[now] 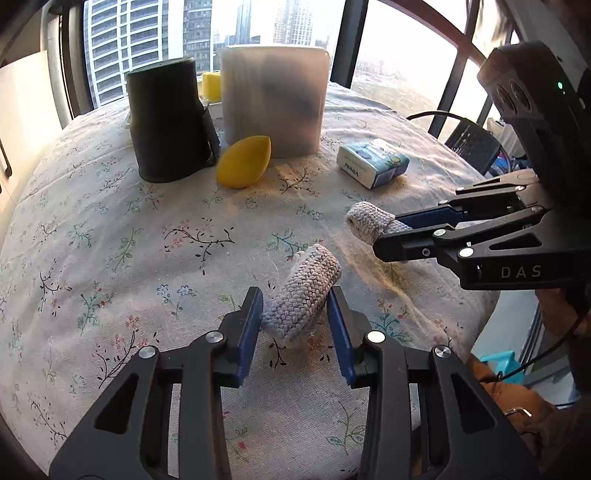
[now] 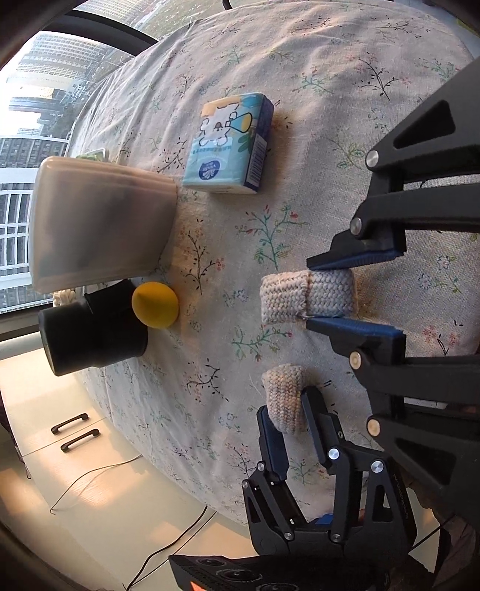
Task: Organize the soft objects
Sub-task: 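Grasp a knitted sleeve with the left tool while the right tool grasps another sleeve, then carry both knitted sleeves over the white tray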
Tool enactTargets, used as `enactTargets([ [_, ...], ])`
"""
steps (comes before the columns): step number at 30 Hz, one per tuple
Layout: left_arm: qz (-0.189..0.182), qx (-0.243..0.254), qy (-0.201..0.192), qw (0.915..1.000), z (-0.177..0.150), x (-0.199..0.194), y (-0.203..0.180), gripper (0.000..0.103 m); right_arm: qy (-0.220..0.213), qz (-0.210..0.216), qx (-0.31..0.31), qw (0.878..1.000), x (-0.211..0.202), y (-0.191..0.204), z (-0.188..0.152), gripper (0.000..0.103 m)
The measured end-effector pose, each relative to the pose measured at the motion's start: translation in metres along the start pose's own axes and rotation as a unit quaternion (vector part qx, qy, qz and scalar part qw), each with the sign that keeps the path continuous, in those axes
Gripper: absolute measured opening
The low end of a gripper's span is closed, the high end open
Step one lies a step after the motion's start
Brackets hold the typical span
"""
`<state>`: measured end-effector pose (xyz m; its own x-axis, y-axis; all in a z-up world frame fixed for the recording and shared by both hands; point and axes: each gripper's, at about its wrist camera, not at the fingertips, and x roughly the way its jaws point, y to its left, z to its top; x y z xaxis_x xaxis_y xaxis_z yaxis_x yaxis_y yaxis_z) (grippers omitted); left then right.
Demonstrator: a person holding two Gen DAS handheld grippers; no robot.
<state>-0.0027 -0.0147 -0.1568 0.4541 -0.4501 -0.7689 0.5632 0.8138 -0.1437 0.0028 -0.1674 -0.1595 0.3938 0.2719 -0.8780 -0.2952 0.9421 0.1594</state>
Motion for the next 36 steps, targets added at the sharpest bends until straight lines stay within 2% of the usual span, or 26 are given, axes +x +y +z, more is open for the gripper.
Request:
enactTargets([
  [6, 0.001, -0.048, -0.024, 0.9985, 0.013, -0.016, 0.019, 0.034, -0.021, -0.012, 0.015, 1.0, -0.02, -0.008, 0.007, 0.027],
  [11, 0.029, -0.068, -0.04, 0.9964, 0.021, -0.025, 0.035, 0.034, -0.032, -0.03, 0.03, 0.999, -0.033, -0.021, 0.015, 0.027],
  [15, 0.039, -0.092, -0.038, 0.9942, 0.024, -0.025, 0.053, 0.034, -0.032, -0.054, 0.041, 0.997, -0.036, -0.037, 0.02, 0.027],
  [20, 0.075, -0.094, -0.044, 0.9918, 0.029, -0.027, 0.07, 0.034, -0.025, -0.085, 0.064, 0.994, -0.036, -0.064, 0.03, 0.027],
  [27, 0.096, -0.11, -0.047, 0.9881, 0.043, -0.024, 0.099, 0.034, -0.019, -0.104, 0.101, 0.989, -0.031, -0.102, 0.046, 0.027],
  [34, 0.125, -0.116, -0.046, 0.9842, 0.073, -0.012, 0.133, 0.034, -0.02, -0.11, 0.126, 0.986, -0.024, -0.133, 0.071, 0.027],
  [36, 0.143, -0.117, -0.045, 0.9817, 0.08, -0.007, 0.144, 0.034, -0.02, -0.116, 0.128, 0.985, -0.021, -0.141, 0.081, 0.027],
])
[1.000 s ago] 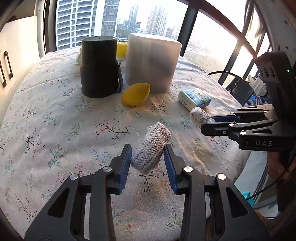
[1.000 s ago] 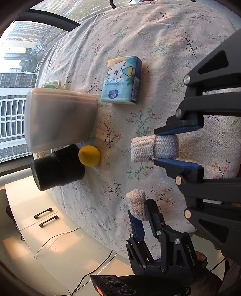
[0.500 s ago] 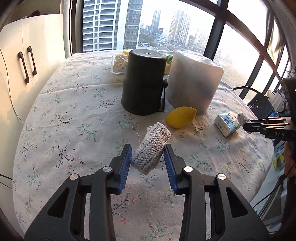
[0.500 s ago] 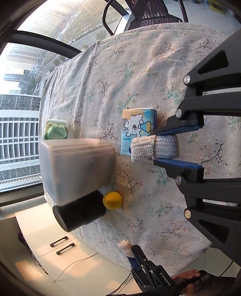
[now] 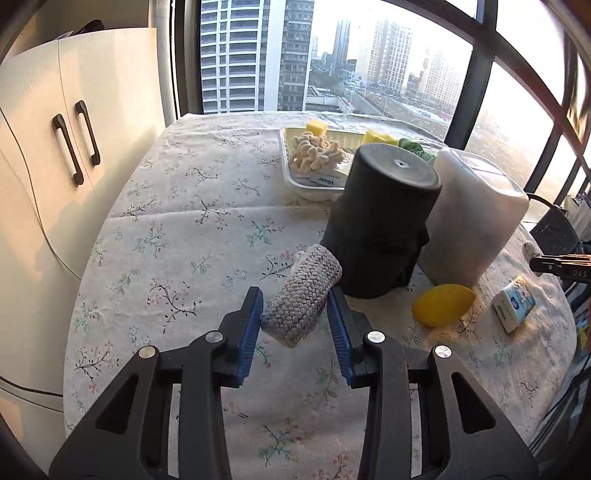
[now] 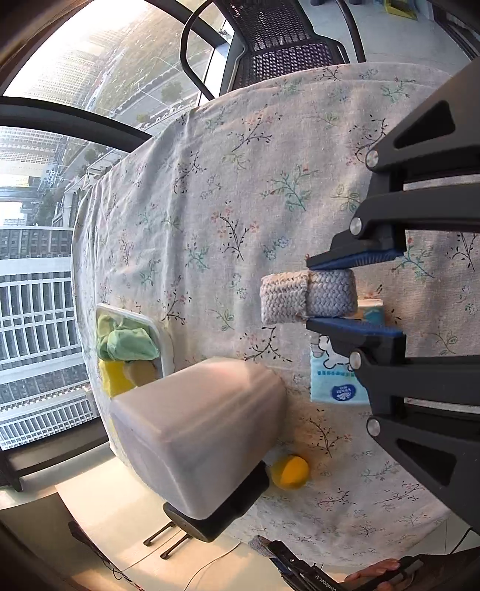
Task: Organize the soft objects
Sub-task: 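Carry both knitted sleeves over the white tray, then open both tools to release the knitted sleeves into the tray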
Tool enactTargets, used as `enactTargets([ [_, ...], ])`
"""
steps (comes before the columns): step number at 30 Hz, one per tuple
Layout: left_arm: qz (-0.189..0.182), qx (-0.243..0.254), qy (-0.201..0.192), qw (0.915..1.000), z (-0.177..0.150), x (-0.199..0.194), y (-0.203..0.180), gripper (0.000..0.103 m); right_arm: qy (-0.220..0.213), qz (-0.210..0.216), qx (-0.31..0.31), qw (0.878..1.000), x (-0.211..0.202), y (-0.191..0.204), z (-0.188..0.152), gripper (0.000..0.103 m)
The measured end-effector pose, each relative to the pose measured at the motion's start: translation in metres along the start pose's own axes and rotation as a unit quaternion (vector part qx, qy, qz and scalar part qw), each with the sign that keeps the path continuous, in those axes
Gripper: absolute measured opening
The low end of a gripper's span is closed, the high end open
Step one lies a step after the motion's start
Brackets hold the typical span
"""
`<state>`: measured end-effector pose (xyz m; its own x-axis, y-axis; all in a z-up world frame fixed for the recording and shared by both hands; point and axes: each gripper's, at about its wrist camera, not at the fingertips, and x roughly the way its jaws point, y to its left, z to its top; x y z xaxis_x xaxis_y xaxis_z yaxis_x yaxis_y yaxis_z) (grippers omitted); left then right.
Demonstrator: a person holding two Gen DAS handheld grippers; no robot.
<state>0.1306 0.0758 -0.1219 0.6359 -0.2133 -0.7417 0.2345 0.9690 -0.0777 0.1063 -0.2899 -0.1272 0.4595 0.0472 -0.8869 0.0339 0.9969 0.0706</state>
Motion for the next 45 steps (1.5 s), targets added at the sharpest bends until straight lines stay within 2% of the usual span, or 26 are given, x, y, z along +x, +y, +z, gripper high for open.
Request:
enactTargets([
  [8, 0.025, -0.005, -0.001, 0.9997, 0.041, 0.032, 0.03, 0.034, 0.003, -0.02, 0.006, 1.0, 0.018, -0.016, 0.038, 0.027],
  [13, 0.034, -0.012, -0.005, 0.9993, 0.073, 0.053, 0.046, 0.034, 0.014, -0.014, 0.017, 1.0, 0.038, -0.026, 0.064, 0.027],
  [19, 0.019, -0.032, -0.004, 0.9993, 0.126, 0.084, 0.05, 0.034, 0.004, -0.004, 0.028, 1.0, 0.056, -0.026, 0.103, 0.027],
  [22, 0.03, -0.021, -0.003, 0.9993, 0.152, 0.098, 0.036, 0.034, -0.005, 0.003, 0.029, 1.0, 0.059, -0.019, 0.124, 0.027],
  [26, 0.025, 0.018, -0.003, 0.9995, 0.18, 0.116, 0.007, 0.034, -0.012, 0.022, 0.015, 1.0, 0.06, -0.006, 0.15, 0.027],
  [32, -0.011, 0.059, 0.046, 0.9971, 0.207, 0.161, -0.036, 0.034, -0.008, 0.093, 0.017, 0.995, 0.071, 0.012, 0.186, 0.027],
  [36, -0.052, 0.083, 0.075, 0.9923, 0.216, 0.183, -0.054, 0.034, -0.001, 0.103, 0.001, 0.995, 0.083, 0.03, 0.203, 0.027],
  [38, -0.072, 0.084, 0.081, 0.9906, 0.22, 0.188, -0.058, 0.034, 0.007, 0.13, -0.003, 0.992, 0.087, 0.035, 0.205, 0.027],
  [41, -0.091, 0.114, 0.082, 0.9859, 0.223, 0.195, -0.069, 0.034, 0.013, 0.172, -0.017, 0.985, 0.089, 0.046, 0.201, 0.027],
  [45, -0.098, 0.146, 0.122, 0.9768, 0.221, 0.215, -0.084, 0.034, 0.042, 0.155, -0.043, 0.986, 0.106, 0.063, 0.204, 0.027],
])
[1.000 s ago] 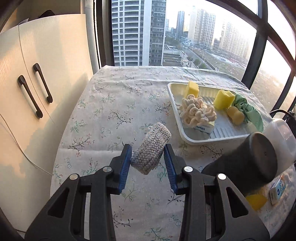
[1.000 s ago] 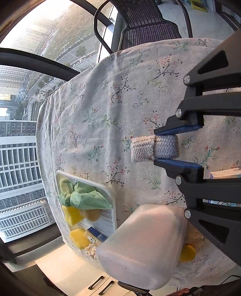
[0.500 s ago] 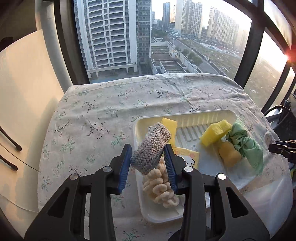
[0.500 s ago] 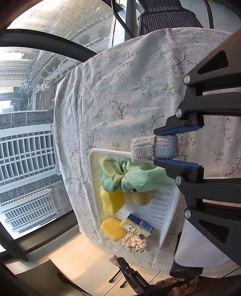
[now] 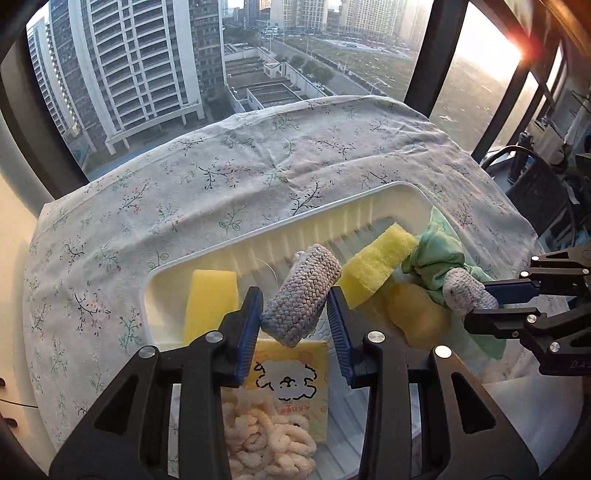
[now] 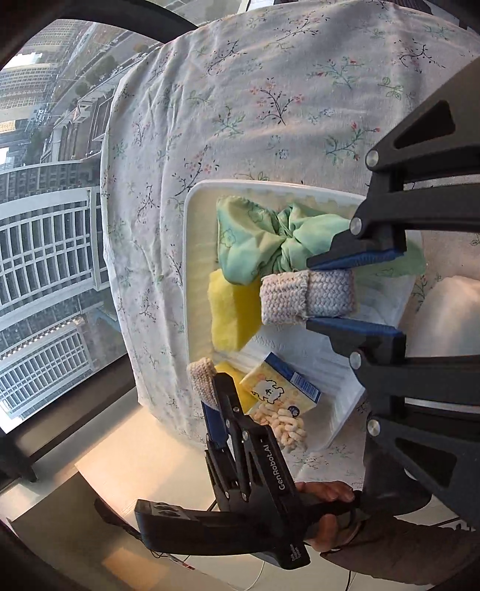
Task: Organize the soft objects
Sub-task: 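Open both tools to release the knitted sleeves into the tray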
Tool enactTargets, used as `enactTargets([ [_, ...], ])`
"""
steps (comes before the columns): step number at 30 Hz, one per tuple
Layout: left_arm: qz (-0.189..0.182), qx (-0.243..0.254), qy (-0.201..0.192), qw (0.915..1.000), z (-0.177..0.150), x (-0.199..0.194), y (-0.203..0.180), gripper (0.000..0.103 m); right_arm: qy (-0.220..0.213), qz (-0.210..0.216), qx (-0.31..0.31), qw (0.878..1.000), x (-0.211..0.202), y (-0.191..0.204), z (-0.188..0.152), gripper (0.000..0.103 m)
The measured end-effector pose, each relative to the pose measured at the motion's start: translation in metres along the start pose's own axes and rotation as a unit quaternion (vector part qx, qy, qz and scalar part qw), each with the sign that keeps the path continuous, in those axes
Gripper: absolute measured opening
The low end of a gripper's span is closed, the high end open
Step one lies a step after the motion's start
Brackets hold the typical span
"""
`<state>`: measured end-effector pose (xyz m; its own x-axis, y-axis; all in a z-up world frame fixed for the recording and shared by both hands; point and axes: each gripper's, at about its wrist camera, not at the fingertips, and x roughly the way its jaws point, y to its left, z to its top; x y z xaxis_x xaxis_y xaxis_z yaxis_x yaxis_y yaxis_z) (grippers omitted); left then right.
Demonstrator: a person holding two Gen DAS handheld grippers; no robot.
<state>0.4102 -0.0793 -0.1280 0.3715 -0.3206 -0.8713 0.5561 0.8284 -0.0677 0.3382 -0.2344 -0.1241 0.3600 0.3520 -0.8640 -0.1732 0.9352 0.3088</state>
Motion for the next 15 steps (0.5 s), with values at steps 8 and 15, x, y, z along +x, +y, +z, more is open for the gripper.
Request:
enactTargets([
  [8, -0.005, 0.0, 0.026, 0.9997, 0.001, 0.019, -0.005, 0.028, 0.055, 0.005, -0.01, 0.998, 0.027, -0.003, 0.012, 0.027],
  [15, 0.012, 0.013, 0.027, 0.9995, -0.001, 0.018, -0.012, 0.029, 0.054, 0.018, -0.007, 0.998, 0.031, -0.005, 0.009, 0.027],
])
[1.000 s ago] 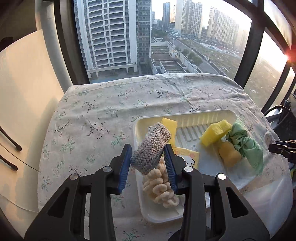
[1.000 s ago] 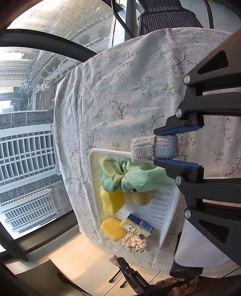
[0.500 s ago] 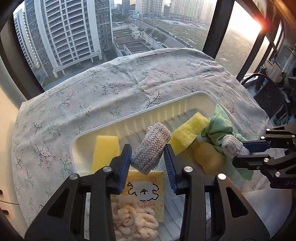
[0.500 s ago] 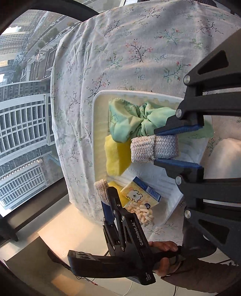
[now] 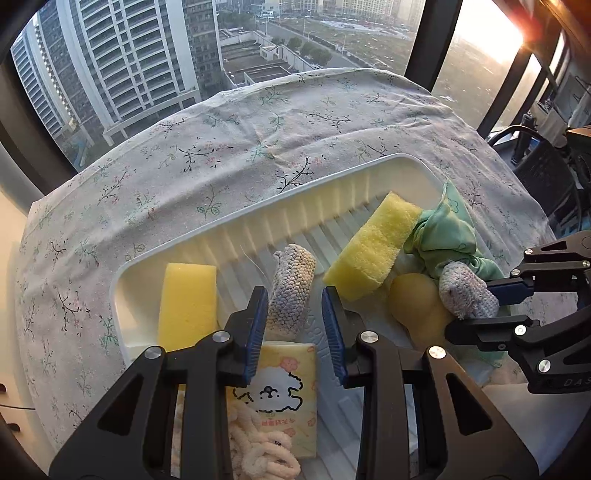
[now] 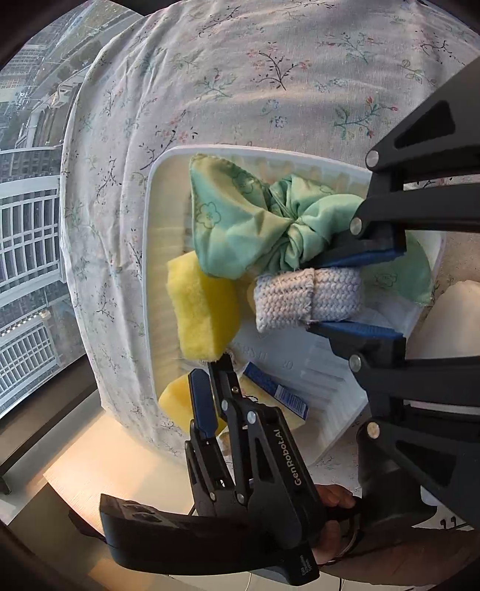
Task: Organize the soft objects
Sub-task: 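Open both tools to release the knitted sleeves into the tray, then move both tools toward the yellow egg sponge and blue tissue pack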
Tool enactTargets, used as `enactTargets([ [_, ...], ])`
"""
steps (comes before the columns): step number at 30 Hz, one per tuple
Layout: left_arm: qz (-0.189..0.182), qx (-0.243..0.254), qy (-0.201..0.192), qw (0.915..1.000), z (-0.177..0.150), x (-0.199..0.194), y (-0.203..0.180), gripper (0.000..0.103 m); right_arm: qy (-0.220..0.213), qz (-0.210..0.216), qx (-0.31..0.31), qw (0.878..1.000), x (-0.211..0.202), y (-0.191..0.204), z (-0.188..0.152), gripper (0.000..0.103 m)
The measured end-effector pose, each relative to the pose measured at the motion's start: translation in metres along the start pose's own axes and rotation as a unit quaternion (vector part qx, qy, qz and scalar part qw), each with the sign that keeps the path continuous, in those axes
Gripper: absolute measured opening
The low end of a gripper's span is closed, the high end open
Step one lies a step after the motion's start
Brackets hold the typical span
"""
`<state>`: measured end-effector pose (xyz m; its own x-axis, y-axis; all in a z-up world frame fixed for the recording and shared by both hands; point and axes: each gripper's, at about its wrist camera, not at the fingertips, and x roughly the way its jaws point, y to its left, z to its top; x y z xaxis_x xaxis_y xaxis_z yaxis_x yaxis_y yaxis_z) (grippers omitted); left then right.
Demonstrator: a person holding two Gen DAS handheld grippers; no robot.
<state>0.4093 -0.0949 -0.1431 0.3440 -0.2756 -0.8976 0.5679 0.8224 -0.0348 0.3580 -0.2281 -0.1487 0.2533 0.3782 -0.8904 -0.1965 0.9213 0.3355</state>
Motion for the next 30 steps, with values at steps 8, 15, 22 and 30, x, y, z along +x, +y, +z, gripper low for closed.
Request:
enactTargets([
  [8, -0.004, -0.015, -0.033, 0.9993, 0.003, -0.028, 0.005, 0.029, -0.008, 0.016, -0.012, 1.0, -0.012, 0.007, -0.007, 0.045],
  [15, 0.01, -0.068, -0.11, 0.9915, -0.008, -0.084, 0.027, 0.056, -0.06, 0.025, -0.007, 0.998, -0.054, 0.009, -0.023, 0.058],
  [22, 0.047, -0.149, -0.134, 0.9787, -0.055, -0.115, 0.067, 0.056, -0.085, 0.0, 0.033, 0.996, -0.082, -0.014, -0.052, 0.058],
  [30, 0.089, -0.196, -0.126, 0.9683, -0.135, -0.127, 0.099, 0.057, -0.075, -0.035, 0.075, 0.994, -0.084, -0.047, -0.1, 0.058],
])
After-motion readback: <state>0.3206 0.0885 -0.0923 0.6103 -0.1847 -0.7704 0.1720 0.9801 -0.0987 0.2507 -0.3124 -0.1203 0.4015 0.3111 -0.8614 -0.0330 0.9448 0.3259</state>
